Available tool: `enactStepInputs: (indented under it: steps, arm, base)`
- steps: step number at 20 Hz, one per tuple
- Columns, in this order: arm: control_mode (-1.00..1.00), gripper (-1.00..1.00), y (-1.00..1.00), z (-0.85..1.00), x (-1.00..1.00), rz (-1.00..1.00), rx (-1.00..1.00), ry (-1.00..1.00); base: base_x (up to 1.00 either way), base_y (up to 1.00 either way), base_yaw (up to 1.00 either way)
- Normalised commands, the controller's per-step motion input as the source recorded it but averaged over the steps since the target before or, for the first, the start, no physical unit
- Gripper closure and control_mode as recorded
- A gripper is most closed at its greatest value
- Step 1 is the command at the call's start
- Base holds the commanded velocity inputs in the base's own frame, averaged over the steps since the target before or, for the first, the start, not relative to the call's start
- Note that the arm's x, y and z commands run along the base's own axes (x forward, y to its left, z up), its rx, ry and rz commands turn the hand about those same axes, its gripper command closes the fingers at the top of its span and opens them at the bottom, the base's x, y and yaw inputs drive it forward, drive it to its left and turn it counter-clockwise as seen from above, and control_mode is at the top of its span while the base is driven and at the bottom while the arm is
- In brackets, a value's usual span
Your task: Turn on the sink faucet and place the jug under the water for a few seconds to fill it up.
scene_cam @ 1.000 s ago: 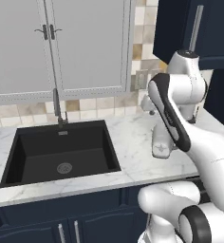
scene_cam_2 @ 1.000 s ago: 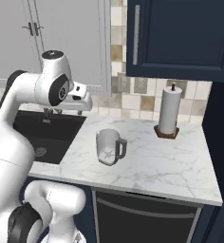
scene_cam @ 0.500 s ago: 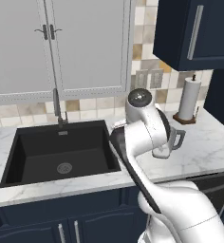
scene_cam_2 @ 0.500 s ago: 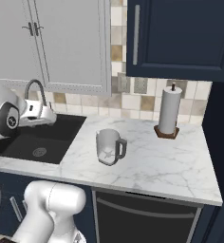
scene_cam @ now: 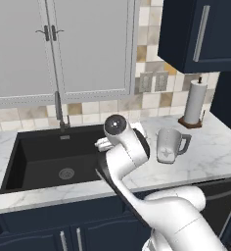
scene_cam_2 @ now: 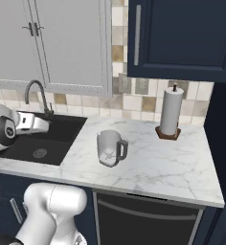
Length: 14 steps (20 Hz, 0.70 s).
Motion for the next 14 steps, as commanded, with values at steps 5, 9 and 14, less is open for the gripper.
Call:
enactStepInputs:
  steps: [5, 9, 14]
  arm:
    - [-1.00, -1.00, 0.75, -0.40, 0.68, 0.00, 0.00, -0.40]
    - [-1.00, -1.00, 0.46, -0.27, 0.68, 0.09, 0.08, -0.36]
    - [-1.00, -1.00, 0.30, -0.06, 0.69, 0.16, 0.05, -0.14]
  base:
    - [0.00, 0.00, 0.00]
    - [0.00, 0.00, 0.00]
    - [0.00, 0.00, 0.00]
